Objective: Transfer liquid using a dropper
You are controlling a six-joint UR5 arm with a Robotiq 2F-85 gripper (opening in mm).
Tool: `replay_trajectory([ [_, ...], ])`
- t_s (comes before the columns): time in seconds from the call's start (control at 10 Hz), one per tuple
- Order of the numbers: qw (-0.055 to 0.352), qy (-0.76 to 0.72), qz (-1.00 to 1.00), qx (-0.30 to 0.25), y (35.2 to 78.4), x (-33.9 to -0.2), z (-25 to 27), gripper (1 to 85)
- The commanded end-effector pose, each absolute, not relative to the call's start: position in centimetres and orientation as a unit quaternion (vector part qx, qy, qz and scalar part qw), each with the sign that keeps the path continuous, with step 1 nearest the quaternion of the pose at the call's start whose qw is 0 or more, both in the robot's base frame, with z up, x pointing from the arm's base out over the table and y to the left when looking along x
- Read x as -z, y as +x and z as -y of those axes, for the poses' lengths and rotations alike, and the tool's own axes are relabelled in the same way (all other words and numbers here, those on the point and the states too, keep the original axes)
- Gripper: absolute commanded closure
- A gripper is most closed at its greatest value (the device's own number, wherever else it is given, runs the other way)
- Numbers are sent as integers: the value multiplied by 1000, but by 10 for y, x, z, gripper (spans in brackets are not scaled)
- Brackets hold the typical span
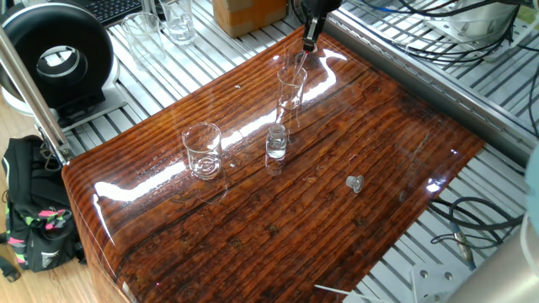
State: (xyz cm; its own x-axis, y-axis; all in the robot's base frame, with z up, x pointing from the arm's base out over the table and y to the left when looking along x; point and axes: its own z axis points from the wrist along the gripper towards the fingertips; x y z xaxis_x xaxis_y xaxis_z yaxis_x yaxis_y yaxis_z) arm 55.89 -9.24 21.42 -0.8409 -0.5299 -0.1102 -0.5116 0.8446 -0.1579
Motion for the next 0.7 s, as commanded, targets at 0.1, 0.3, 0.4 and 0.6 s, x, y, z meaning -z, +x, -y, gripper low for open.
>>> replay_trajectory([
  [0.1,73,-241,-966,56,540,-251,52,837],
  [0.3,67,-210,-975,33,530,-257,25,837],
  [0.4,65,-193,-979,13,527,-257,8,837],
  [0.6,54,-139,-988,-46,515,-255,-34,837],
])
